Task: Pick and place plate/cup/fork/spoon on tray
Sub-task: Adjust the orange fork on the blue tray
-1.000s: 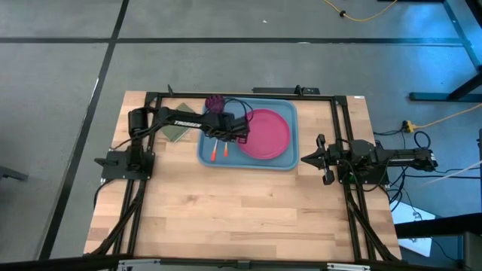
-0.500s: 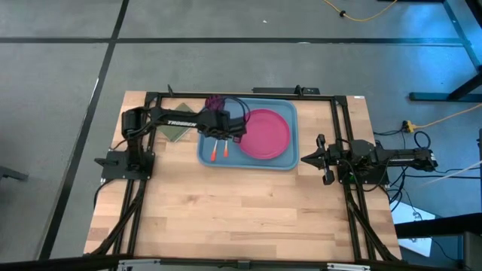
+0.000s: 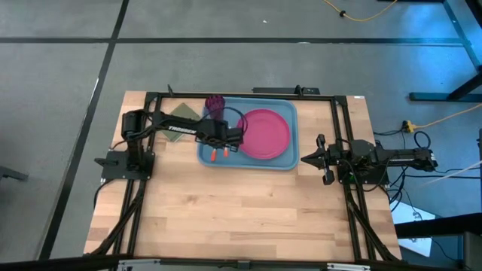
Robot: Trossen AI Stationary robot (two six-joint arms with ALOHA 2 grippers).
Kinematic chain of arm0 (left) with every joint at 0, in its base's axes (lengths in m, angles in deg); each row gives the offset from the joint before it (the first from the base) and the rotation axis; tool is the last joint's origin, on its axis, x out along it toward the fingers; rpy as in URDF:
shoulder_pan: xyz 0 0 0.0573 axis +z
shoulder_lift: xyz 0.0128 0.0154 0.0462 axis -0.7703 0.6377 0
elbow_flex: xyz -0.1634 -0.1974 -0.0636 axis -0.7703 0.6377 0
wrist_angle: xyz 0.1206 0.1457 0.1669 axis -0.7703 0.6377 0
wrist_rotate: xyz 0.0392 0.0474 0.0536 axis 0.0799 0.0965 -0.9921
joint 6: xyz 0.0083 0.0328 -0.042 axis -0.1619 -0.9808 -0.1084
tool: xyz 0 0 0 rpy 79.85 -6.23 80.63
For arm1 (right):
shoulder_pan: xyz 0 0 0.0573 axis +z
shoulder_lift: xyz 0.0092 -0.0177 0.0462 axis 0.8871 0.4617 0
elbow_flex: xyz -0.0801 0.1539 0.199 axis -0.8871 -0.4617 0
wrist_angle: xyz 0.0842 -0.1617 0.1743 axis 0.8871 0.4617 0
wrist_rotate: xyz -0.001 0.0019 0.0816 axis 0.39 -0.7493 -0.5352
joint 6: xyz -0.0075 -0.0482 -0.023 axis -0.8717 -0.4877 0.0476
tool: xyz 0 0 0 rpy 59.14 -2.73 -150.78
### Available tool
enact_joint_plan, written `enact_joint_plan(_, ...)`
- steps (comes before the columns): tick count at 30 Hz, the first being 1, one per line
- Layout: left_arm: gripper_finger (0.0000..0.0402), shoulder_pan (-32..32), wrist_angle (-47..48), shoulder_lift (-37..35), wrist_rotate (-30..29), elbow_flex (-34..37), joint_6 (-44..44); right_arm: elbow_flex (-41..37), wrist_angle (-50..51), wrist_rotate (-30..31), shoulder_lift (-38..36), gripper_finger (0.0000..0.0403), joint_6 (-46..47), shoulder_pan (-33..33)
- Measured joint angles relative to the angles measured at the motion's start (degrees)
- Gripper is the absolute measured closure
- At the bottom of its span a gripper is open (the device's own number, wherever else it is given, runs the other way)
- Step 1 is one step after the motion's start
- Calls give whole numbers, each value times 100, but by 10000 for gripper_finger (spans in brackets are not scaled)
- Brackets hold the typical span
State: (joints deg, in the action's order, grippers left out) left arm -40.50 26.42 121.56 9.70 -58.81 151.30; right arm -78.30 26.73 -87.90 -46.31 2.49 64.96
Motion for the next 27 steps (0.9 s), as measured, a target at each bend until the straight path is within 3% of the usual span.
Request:
enact_joint_plan(13, 401, 333, -1164, 2, 342, 611, -390, 0, 0, 0, 0, 386, 1, 0)
enact_joint_plan(27, 401, 672, -1505, 2, 372, 775, -692, 0, 0, 1, 0, 386, 1, 1)
